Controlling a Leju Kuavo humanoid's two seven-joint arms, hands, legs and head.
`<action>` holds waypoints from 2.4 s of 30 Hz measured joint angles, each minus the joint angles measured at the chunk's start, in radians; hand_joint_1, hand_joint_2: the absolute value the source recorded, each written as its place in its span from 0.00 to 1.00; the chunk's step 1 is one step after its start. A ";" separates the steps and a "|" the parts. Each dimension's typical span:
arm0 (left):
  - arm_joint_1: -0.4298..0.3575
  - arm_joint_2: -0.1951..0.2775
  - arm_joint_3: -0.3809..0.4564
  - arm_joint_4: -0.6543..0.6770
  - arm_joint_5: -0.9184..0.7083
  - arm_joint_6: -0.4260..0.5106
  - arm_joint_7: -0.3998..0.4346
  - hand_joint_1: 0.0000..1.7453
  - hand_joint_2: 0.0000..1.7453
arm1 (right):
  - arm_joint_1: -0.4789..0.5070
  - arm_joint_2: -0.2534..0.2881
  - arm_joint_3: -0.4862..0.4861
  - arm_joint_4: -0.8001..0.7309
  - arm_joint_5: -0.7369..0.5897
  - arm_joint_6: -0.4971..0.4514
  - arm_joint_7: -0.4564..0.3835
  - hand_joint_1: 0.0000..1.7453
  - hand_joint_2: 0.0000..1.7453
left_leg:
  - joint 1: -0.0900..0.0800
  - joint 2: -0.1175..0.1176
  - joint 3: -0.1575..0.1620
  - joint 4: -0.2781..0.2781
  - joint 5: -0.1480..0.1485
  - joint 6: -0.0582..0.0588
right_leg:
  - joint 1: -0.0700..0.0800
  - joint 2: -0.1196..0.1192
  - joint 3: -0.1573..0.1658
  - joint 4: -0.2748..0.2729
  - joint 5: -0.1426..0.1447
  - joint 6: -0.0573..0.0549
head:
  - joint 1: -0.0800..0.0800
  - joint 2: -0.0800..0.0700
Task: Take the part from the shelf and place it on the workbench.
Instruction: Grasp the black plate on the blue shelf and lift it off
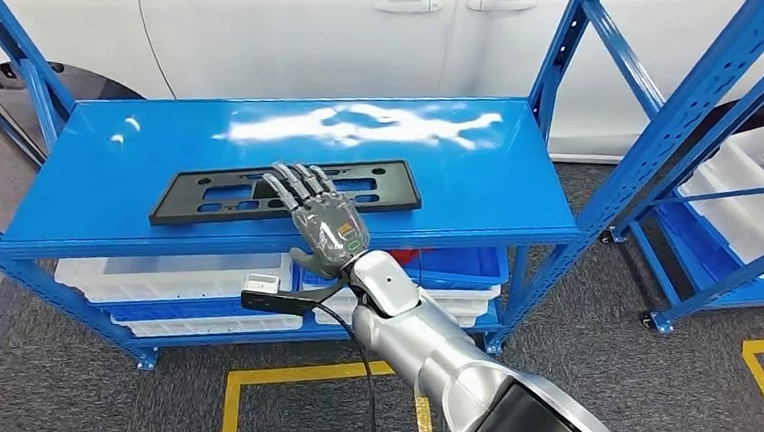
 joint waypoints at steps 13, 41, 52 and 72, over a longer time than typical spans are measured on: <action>-0.002 -0.002 0.003 0.000 -0.013 0.000 0.001 0.00 0.00 | 0.016 0.000 0.071 0.019 0.154 -0.004 0.175 0.00 1.00 | -0.001 -0.002 0.004 0.002 -0.006 -0.004 | -0.006 0.000 -0.018 0.002 0.014 0.003 | 0.000 0.000; -0.023 -0.007 0.020 0.000 -0.062 -0.014 0.017 0.00 0.00 | 0.029 -0.023 0.088 0.082 0.319 0.004 0.307 0.00 1.00 | 0.002 -0.003 0.007 0.013 -0.016 0.011 | -0.010 -0.001 -0.045 0.074 -0.007 0.010 | 0.000 0.000; -0.023 -0.008 0.020 0.000 -0.065 -0.011 0.019 0.00 0.00 | 0.030 -0.023 0.087 0.082 0.328 0.004 0.308 0.00 1.00 | 0.006 0.000 -0.119 0.282 -0.141 -0.033 | -0.011 -0.006 0.003 -0.023 0.022 -0.024 | 0.000 0.000; -0.022 -0.009 0.043 0.000 -0.070 -0.002 0.007 0.00 0.00 | 0.022 -0.014 0.044 0.076 0.355 0.004 0.282 0.00 1.00 | 0.006 -0.002 0.005 0.010 -0.010 0.003 | -0.018 -0.005 -0.027 0.058 -0.009 0.021 | 0.000 0.000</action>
